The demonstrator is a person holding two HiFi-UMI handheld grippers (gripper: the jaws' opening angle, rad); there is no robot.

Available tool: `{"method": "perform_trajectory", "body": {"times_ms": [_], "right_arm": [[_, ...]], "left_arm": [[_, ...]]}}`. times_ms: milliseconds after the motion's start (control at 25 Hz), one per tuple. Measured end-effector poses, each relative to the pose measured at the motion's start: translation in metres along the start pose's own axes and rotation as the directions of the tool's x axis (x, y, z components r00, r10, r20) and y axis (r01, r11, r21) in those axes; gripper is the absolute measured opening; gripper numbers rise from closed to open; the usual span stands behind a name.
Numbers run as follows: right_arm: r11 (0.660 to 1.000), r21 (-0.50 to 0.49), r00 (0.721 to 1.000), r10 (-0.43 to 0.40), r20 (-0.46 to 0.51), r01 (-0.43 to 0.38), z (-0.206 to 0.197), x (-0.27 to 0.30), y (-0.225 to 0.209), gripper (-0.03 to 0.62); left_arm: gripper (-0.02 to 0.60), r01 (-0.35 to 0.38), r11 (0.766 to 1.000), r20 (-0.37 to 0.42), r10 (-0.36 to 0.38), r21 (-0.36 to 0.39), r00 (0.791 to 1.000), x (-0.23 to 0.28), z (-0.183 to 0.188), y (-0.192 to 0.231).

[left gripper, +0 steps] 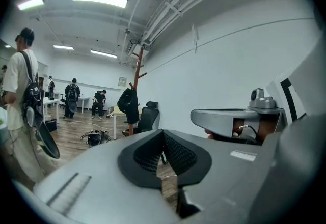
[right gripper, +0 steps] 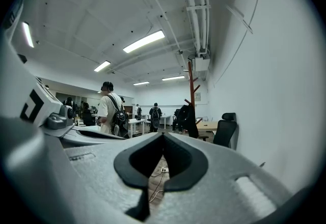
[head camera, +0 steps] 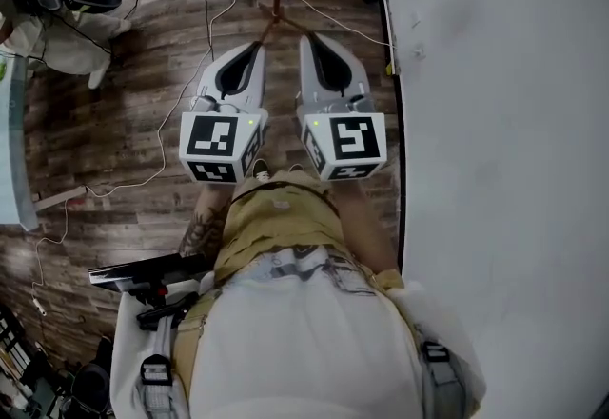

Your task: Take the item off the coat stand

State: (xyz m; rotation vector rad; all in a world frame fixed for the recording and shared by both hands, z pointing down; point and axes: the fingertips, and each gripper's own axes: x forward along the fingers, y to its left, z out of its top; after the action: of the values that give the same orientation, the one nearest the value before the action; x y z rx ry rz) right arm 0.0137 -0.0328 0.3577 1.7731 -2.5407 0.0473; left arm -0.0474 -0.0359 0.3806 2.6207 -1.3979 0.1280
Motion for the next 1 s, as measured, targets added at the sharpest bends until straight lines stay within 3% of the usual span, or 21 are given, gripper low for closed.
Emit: {"method": "perform_trajectory", "body": {"times_ms": [240,640,1000], "right_arm": [[1.0,0.01,0.999,-0.027,-0.042,0.028,-0.03,-0.009,-0.003,-0.002],[1.0,0.015,1.0,0.006,-0.013,-0.006,-0.01,0.024,-0.01,-0.002],[0.997,0.02,0.997,0.068,0.039,-0.069,0.025,0.135,-0.086,-0.002]], "left_arm": [[0.002,0.019,1.0,-0.032,-0.02,-0.024,0.999,0.002,-0.028,-0.002],[0.002,-0.02,1.0,-0.009,0.019,-0.018,1.0,0.022,-0.005,0.016],[0.002,-0.108,0.994,0.038,0.108,0.0,0.993,0.14,0.048,0.064]]}}
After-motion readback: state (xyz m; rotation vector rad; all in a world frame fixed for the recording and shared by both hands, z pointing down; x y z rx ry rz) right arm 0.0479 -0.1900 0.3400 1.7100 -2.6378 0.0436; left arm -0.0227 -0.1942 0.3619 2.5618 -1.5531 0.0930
